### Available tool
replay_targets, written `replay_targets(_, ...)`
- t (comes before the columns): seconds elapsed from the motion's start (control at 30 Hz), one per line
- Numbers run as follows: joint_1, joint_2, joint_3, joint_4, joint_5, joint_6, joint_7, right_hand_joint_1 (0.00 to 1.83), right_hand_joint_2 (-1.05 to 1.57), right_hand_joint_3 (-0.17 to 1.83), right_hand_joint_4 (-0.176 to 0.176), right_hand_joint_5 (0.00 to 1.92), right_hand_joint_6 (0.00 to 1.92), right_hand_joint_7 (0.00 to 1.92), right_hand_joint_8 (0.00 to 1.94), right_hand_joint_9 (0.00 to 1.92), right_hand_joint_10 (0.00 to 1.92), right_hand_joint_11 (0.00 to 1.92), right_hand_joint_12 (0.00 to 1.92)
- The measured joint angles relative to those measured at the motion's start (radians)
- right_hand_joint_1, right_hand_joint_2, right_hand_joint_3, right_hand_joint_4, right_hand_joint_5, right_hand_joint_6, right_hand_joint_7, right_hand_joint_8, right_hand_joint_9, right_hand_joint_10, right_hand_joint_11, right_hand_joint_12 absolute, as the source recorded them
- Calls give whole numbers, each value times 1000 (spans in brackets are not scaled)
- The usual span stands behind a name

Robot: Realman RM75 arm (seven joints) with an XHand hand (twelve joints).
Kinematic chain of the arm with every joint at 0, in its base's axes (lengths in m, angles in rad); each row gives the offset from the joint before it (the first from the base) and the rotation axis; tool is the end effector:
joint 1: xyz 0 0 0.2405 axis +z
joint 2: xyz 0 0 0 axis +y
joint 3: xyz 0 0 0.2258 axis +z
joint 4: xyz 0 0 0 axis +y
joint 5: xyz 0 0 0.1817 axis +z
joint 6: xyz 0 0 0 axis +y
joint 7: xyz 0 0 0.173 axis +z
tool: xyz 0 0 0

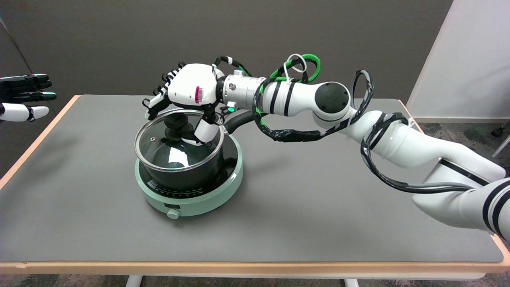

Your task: Pick up the pot lid.

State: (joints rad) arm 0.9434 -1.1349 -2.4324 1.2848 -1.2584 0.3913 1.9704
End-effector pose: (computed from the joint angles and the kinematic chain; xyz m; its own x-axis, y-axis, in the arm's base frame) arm -0.0967 -0.4221 0.1018 0.9755 0.1392 -0.1701 0.2144 -0.7735 0.5964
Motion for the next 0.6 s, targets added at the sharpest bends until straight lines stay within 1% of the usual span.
replay_targets(0.6,13,-5,-13,-30,1,5,2,916,589,926,176,635,357,723,263,713,448,447,838)
